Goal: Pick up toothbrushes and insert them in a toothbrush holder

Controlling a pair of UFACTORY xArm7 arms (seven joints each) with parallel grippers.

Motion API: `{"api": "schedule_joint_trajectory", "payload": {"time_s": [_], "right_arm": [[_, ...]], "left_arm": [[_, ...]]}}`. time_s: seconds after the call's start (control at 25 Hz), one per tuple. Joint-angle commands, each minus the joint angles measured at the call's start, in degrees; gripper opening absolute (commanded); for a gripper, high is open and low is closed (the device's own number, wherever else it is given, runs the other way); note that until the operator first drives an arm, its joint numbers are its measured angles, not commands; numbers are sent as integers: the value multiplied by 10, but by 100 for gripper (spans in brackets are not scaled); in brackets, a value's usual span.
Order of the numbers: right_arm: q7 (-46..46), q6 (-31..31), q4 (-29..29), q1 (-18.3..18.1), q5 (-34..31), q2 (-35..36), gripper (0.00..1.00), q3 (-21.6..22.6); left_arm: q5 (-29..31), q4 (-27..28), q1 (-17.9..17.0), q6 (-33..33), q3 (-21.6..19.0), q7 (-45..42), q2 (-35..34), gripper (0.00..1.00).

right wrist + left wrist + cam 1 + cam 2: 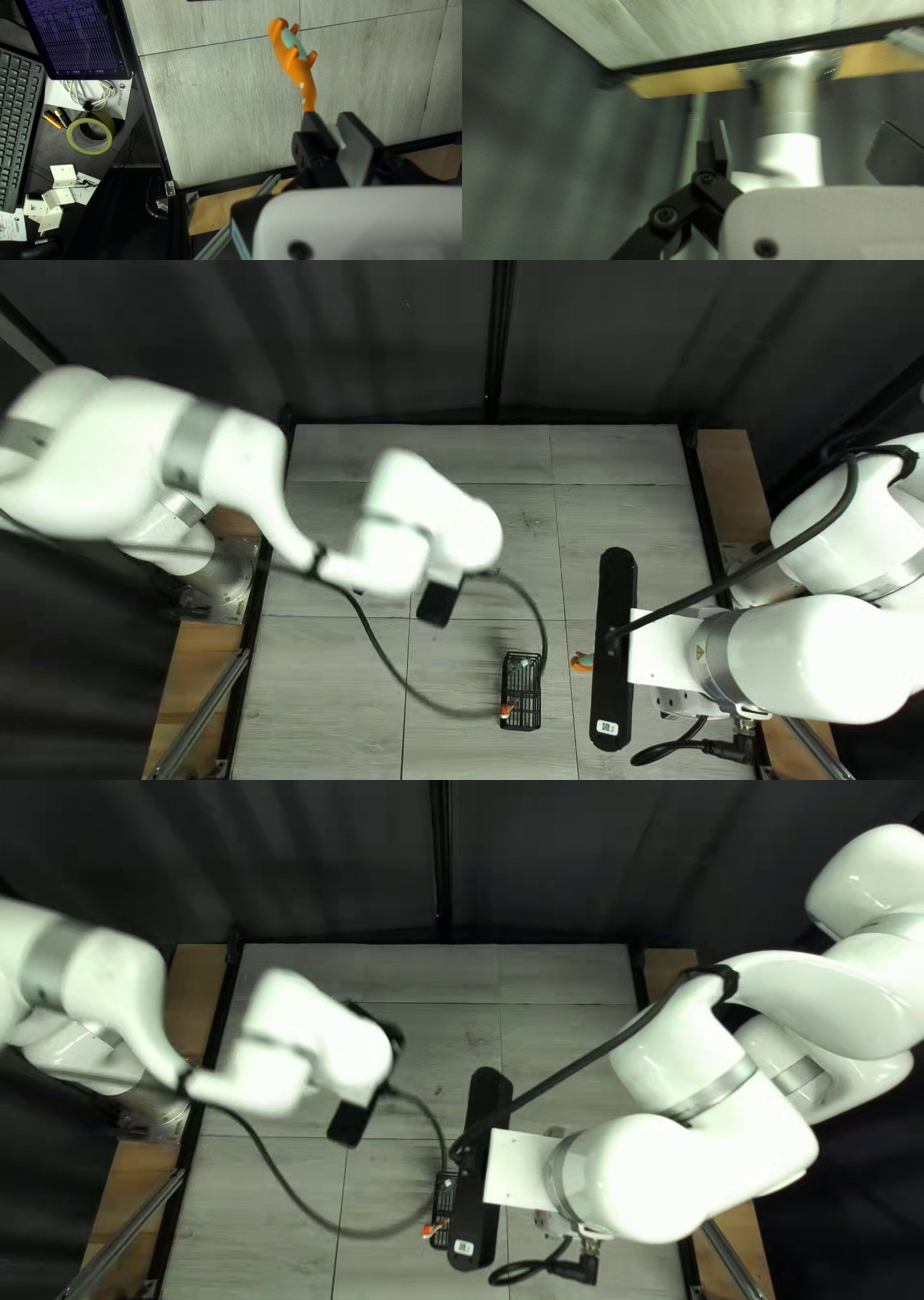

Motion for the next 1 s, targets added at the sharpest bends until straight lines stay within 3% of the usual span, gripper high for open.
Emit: {"api": "schedule_joint_trajectory", "payload": {"time_s": [0.04,0.16,0.44,0.52,0.76,1.0], "right_arm": [[-22,14,30,1,9,28,1,0],[-32,29,50,4,13,43,1,4],[-33,46,67,8,19,54,1,8],[-30,44,67,8,16,56,0,7],[5,62,95,7,7,90,0,4],[33,85,124,8,11,121,0,3]], "left_arm": [[-57,-112,29,-63,12,-145,-124,100],[-53,-164,34,-101,1,-176,-179,100],[-50,-168,32,-105,-1,-175,-182,100],[-49,-173,18,-112,-11,-151,-182,100],[-4,-240,-18,-141,-92,-191,-253,100],[5,-257,-25,-127,-151,-285,-270,100]]}}
